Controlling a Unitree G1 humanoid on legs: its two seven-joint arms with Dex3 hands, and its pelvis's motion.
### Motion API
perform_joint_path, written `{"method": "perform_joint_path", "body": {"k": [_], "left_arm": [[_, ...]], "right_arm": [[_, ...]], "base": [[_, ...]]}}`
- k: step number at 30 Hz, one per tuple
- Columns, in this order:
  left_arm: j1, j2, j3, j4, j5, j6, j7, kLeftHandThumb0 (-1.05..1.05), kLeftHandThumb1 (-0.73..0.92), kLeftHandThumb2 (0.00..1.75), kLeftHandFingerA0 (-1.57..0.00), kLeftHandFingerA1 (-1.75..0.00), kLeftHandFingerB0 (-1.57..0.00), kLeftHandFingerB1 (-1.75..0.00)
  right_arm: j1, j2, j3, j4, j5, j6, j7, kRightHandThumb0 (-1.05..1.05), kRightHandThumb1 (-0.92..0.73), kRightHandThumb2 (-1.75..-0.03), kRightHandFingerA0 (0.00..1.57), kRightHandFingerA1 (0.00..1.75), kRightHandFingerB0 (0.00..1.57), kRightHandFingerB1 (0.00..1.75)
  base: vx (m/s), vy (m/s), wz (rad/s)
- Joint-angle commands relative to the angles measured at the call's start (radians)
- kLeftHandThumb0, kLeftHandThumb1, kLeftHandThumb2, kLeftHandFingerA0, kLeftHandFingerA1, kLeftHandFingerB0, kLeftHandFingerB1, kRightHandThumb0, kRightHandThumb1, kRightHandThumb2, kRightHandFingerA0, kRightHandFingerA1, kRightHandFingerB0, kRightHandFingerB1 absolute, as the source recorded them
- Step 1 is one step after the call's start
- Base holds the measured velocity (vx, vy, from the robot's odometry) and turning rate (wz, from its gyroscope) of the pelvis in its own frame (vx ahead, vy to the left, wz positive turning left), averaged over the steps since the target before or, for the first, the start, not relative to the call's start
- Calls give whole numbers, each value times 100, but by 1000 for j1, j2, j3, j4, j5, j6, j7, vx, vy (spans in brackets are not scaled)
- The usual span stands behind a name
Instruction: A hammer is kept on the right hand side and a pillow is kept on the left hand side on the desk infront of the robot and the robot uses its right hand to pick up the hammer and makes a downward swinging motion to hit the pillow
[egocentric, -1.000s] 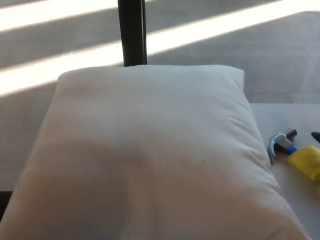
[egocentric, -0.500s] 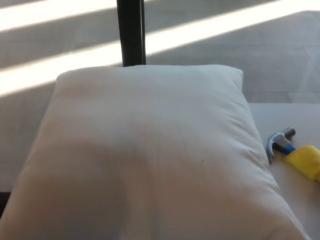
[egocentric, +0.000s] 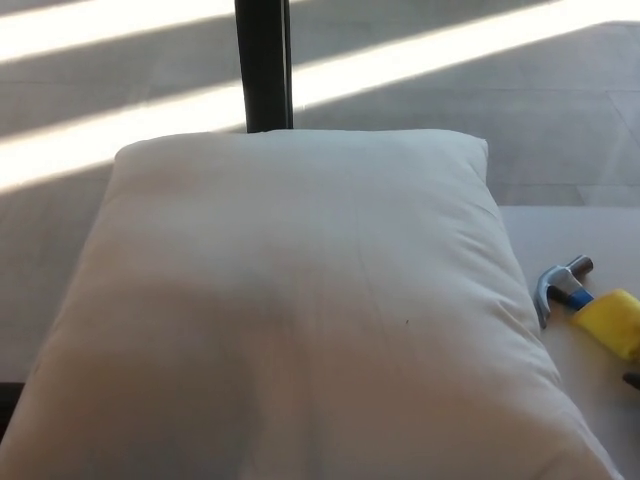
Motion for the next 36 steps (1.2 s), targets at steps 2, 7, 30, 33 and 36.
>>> {"method": "perform_joint_path", "body": {"k": [2, 7, 30, 33, 36], "left_arm": [[3, 11, 4, 4, -10, -22, -8, -62, 70, 61, -77, -55, -65, -45], [9, 10, 2, -5, -9, -27, -15, -62, 72, 62, -75, -54, -68, -46], [6, 10, -21, -6, -2, -50, -14, -65, 73, 62, -79, -56, -69, -46], [6, 12, -22, -8, -1, -48, -24, -67, 74, 62, -76, -55, -67, -45], [7, 12, -24, -10, 1, -53, -25, -67, 74, 62, -76, -55, -67, -45]], "right_arm": [[9, -16, 23, -5, -65, -37, -15, -93, -58, -90, 5, 37, 19, 40], [12, -22, 12, 18, -77, -22, -22, -92, -57, -89, 4, 44, 18, 40], [0, 167, -13, 100, -100, -40, -111, -47, -56, -57, 68, 111, 32, 35], [-12, 152, 10, 112, -121, -31, -102, -53, -47, -77, 81, 99, 24, 46], [-24, 143, 27, 132, -128, -23, -86, -53, -47, -77, 81, 99, 24, 46]], "base": [[0, 0, 0], [0, 0, 0], [0, 0, 0], [0, 0, 0], [0, 0, 0]]}}
